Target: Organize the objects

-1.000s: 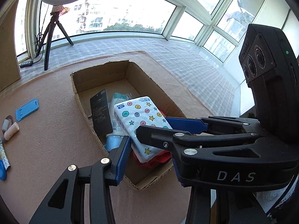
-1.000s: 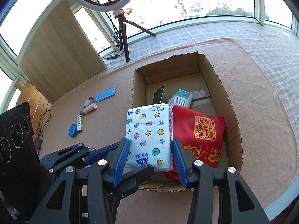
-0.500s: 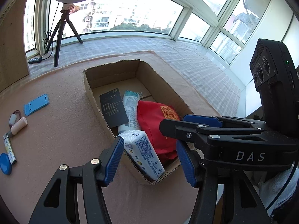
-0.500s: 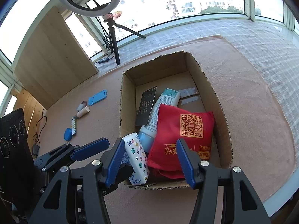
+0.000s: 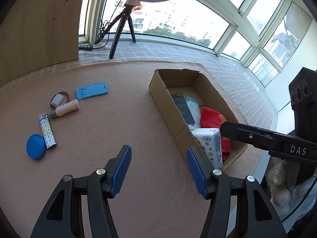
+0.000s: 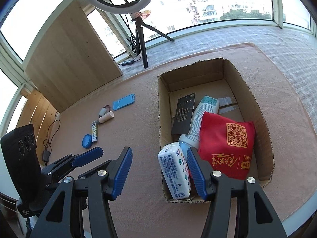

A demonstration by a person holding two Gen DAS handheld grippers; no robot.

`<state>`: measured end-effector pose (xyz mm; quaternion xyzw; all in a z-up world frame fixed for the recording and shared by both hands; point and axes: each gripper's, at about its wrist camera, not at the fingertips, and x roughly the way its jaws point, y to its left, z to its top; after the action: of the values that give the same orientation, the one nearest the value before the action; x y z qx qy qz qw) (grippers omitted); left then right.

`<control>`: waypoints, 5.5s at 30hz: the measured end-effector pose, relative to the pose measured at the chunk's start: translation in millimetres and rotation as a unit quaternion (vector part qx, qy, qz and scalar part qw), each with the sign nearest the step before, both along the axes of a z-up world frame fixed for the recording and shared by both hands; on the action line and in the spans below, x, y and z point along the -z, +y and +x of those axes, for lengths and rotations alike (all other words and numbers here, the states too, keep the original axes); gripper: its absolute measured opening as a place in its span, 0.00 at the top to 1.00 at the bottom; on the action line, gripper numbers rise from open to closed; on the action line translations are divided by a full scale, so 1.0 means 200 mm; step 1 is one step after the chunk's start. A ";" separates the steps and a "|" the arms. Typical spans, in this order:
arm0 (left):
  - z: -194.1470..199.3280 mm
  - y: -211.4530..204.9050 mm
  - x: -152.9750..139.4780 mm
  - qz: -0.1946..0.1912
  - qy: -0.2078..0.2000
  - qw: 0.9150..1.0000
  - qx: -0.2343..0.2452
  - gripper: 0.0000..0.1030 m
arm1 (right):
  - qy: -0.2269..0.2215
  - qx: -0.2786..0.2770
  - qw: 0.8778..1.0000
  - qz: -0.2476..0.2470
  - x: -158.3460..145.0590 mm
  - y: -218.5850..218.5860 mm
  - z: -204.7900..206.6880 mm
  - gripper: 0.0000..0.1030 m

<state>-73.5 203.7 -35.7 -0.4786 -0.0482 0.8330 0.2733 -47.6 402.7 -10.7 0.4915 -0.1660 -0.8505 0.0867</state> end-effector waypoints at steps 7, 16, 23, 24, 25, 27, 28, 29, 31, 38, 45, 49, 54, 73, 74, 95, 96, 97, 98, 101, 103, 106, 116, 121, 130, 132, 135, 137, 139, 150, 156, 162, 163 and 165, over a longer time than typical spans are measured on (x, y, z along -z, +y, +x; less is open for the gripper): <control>-0.06 -0.36 0.06 -0.008 -0.008 0.997 -0.070 0.40 | 0.002 -0.031 1.000 -0.003 0.00 -0.17 -0.05 0.48; -0.19 -0.74 0.13 -0.014 -0.017 0.989 -0.149 0.40 | -0.002 -0.054 0.998 -0.011 0.02 -0.35 -0.12 0.48; -0.36 -0.86 0.19 -0.014 -0.028 0.984 -0.177 0.40 | -0.011 -0.067 0.998 -0.009 0.05 -0.46 -0.15 0.48; -0.38 -0.87 0.20 -0.016 -0.030 0.984 -0.177 0.40 | -0.012 -0.069 0.998 -0.008 0.05 -0.47 -0.15 0.48; -0.39 -0.87 0.22 -0.019 -0.031 0.984 -0.177 0.40 | -0.013 -0.069 0.997 -0.006 0.05 -0.47 -0.15 0.48; -0.43 -0.87 0.25 -0.023 -0.035 0.984 -0.175 0.43 | -0.015 -0.070 0.997 -0.003 0.06 -0.48 -0.16 0.48; -0.44 -0.88 0.27 -0.025 -0.036 0.984 -0.175 0.44 | -0.016 -0.070 0.997 -0.003 0.06 -0.48 -0.17 0.48; -0.46 -0.88 0.28 -0.028 -0.039 0.983 -0.176 0.46 | -0.017 -0.070 0.997 -0.003 0.07 -0.48 -0.17 0.48; -0.50 -0.89 0.32 -0.030 -0.046 0.982 -0.178 0.51 | -0.022 -0.069 0.997 -0.006 0.08 -0.48 -0.18 0.48; -0.57 -0.92 0.40 -0.026 -0.062 0.983 -0.173 0.62 | -0.034 -0.069 0.997 -0.010 0.12 -0.50 -0.18 0.48; -0.58 -0.94 0.48 -0.020 -0.080 0.983 -0.165 0.70 | -0.041 -0.074 0.996 -0.009 0.13 -0.52 -0.17 0.48; -0.55 -0.94 0.48 -0.012 -0.079 0.984 -0.162 0.70 | -0.043 -0.078 0.996 -0.008 0.14 -0.54 -0.16 0.48; -0.48 -0.93 0.49 -0.002 -0.077 0.984 -0.161 0.70 | -0.044 -0.086 0.995 -0.009 0.14 -0.56 -0.17 0.48; -0.03 -0.73 0.49 0.013 -0.069 0.993 -0.098 0.69 | -0.058 -0.104 0.993 -0.022 0.21 -0.63 -0.14 0.48; -0.02 -0.72 0.48 0.013 -0.073 0.993 -0.093 0.69 | -0.059 -0.106 0.992 -0.022 0.21 -0.64 -0.14 0.48; 0.25 -0.70 0.43 -0.028 -0.068 0.996 -0.059 0.38 | -0.129 -0.200 0.971 0.000 0.50 -0.93 -0.09 0.46; 0.25 -0.69 0.43 -0.029 -0.069 0.995 -0.059 0.38 | -0.130 -0.203 0.970 0.003 0.51 -0.95 -0.09 0.46; 0.24 -0.68 0.43 -0.030 -0.069 0.995 -0.058 0.38 | -0.131 -0.206 0.970 0.005 0.51 -0.96 -0.09 0.46; 0.24 -0.68 0.43 -0.033 -0.068 0.995 -0.058 0.38 | -0.130 -0.209 0.969 0.006 0.51 -0.97 -0.09 0.46; 0.23 -0.65 0.44 -0.045 -0.067 0.995 -0.053 0.39 | -0.131 -0.214 0.968 0.009 0.52 -0.99 -0.11 0.46; 0.22 -0.64 0.45 -0.048 -0.067 0.995 -0.049 0.39 | -0.134 -0.215 0.967 0.008 0.53 -1.00 -0.12 0.46; 0.22 -0.63 0.46 -0.046 -0.067 0.996 -0.048 0.39 | -0.135 -0.221 0.966 0.010 0.54 -1.02 -0.13 0.46; 0.20 -0.61 0.46 -0.040 -0.067 0.995 -0.055 0.55 | -0.139 -0.235 0.962 0.017 0.54 -1.07 -0.16 0.60; 0.19 -0.59 0.46 -0.044 -0.065 0.995 -0.055 0.60 | -0.146 -0.237 0.960 0.007 0.53 -1.05 -0.16 0.72; 0.16 -0.50 0.39 -0.036 -0.048 0.997 -0.043 0.61 | -0.135 -0.216 0.967 0.002 0.49 -0.96 -0.15 0.72; 0.14 -0.47 0.35 -0.033 -0.041 0.998 -0.039 0.61 | -0.128 -0.208 0.970 0.000 0.45 -0.92 -0.15 0.72; 0.10 -0.39 0.28 -0.031 -0.026 0.999 -0.030 0.61 | -0.113 -0.196 0.974 -0.002 0.39 -0.85 -0.17 0.72; 0.07 -0.34 0.23 -0.029 -0.016 0.999 -0.022 0.61 | -0.101 -0.187 0.977 -0.001 0.35 -0.79 -0.18 0.72; 0.04 -0.28 0.19 -0.025 -0.005 1.000 -0.014 0.61 | -0.089 -0.178 0.980 0.000 0.30 -0.74 -0.19 0.72; -0.10 0.09 0.01 -0.009 0.033 0.999 0.042 0.61 | -0.041 -0.116 0.992 0.012 0.08 -0.39 -0.26 0.72; -0.14 0.33 -0.02 -0.002 0.037 0.997 0.071 0.61 | -0.033 -0.079 0.996 0.013 0.04 -0.19 -0.28 0.72; -0.16 0.51 -0.01 -0.004 0.036 0.995 0.092 0.61 | -0.035 -0.052 0.998 0.013 0.05 -0.03 -0.30 0.72; -0.16 0.53 -0.01 -0.004 0.036 0.995 0.095 0.61 | -0.036 -0.048 0.998 0.013 0.06 0.00 -0.30 0.72; -0.17 0.57 0.00 -0.006 0.035 0.994 0.099 0.61 | -0.037 -0.042 0.998 0.012 0.06 0.04 -0.31 0.72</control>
<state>-107.0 317.1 -34.9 -0.4534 0.0138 0.8184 0.3528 -109.1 410.3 -23.5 0.5297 -0.1380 -0.8296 0.1102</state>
